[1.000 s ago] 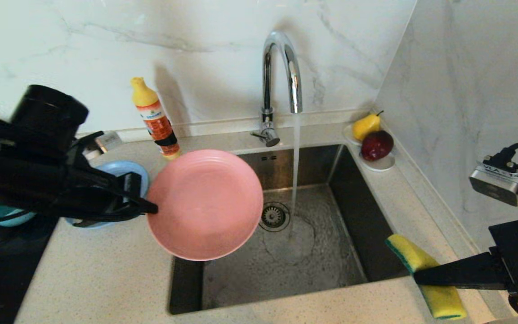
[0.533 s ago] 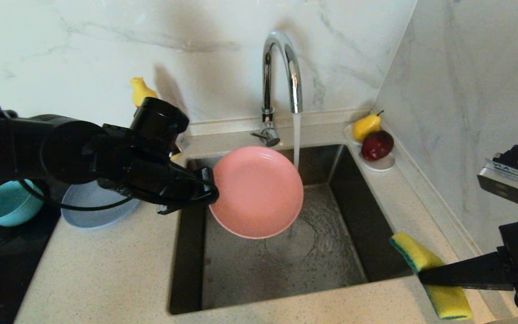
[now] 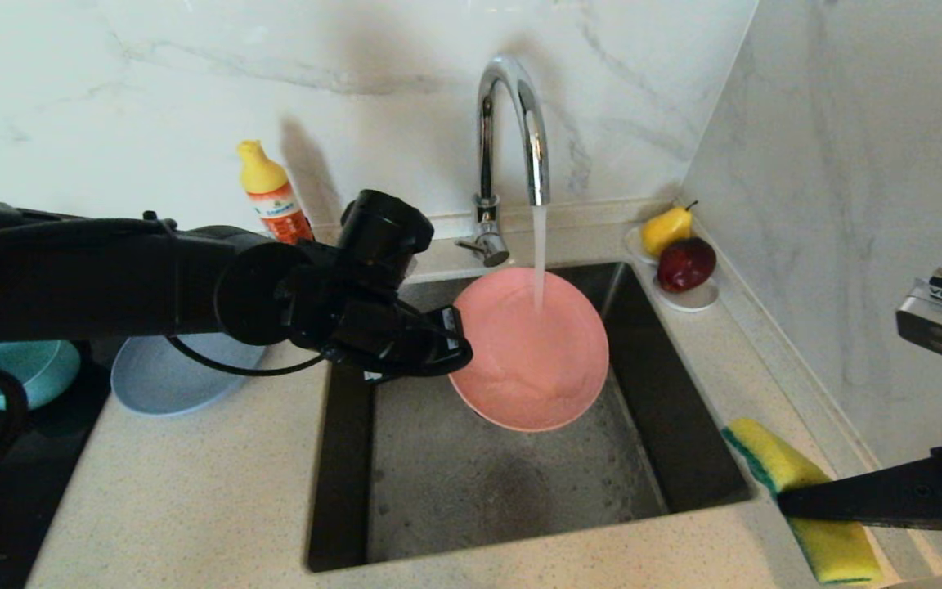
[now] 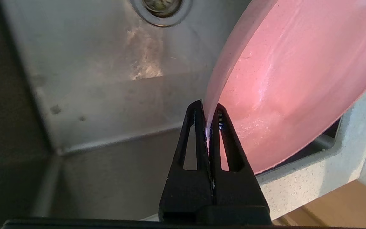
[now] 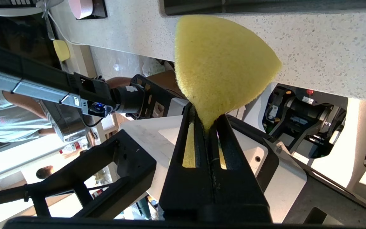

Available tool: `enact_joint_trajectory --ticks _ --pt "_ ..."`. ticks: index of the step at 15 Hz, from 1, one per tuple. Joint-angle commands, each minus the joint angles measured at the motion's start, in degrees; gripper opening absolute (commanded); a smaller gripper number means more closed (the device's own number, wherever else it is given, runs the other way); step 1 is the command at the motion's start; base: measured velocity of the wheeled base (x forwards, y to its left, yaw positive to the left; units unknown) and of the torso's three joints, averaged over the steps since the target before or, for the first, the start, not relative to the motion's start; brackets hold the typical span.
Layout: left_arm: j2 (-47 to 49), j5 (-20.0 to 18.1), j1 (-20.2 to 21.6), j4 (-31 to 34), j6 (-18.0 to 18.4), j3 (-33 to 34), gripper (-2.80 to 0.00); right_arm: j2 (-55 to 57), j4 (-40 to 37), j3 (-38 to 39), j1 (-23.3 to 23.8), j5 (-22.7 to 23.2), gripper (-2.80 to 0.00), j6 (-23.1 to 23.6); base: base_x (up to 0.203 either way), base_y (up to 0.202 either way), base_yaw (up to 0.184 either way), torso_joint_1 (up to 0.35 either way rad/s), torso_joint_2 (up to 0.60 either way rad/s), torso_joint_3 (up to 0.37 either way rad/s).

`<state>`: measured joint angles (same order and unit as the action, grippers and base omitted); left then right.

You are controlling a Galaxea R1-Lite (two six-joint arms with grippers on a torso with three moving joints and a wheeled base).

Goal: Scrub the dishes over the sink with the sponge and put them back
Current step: Wash the plate

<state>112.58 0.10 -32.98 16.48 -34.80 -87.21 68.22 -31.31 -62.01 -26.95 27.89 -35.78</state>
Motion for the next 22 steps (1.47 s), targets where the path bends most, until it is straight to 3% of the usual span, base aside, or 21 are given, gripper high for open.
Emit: enact_joint_trajectory --ticks 1,4,6,11,15,18,22 --pt "2.7 0.2 -2.3 0.0 -0.6 -0.8 -2.8 -0.9 -0.2 0.1 0.0 0.1 -2.8 -0.2 0.0 0.0 0.0 0.0 0.0 0.0" --pt "3.0 0.7 -3.3 0.3 -0.6 -0.6 -2.8 -0.6 -0.1 0.3 0.0 0.5 -2.8 -0.2 0.0 0.0 0.0 0.0 0.0 0.0" --pt "2.2 3.3 -2.8 0.5 -0.6 0.0 -2.8 0.1 -0.1 0.5 0.0 0.8 -2.8 -0.1 0.0 0.0 0.0 0.0 0.0 0.0" --pt "-4.1 10.5 3.5 3.3 0.4 3.6 -2.8 2.2 0.1 1.5 0.0 0.8 -2.8 0.2 0.0 0.0 0.0 0.0 0.0 0.0" --pt "-9.1 21.2 9.4 4.2 6.9 7.6 -2.8 2.8 3.4 2.9 0.0 0.9 -2.8 -0.2 0.0 0.0 0.0 0.0 0.0 0.0" --pt "-10.9 29.9 11.2 3.7 11.1 10.0 -2.8 2.8 3.4 3.2 0.0 0.9 -2.8 -0.3 0.0 0.0 0.0 0.0 0.0 0.0" --pt "-10.7 30.7 11.4 3.3 11.6 10.6 -2.8 2.4 3.4 3.2 0.0 0.9 -2.8 -0.2 0.0 0.0 0.0 0.0 0.0 0.0"
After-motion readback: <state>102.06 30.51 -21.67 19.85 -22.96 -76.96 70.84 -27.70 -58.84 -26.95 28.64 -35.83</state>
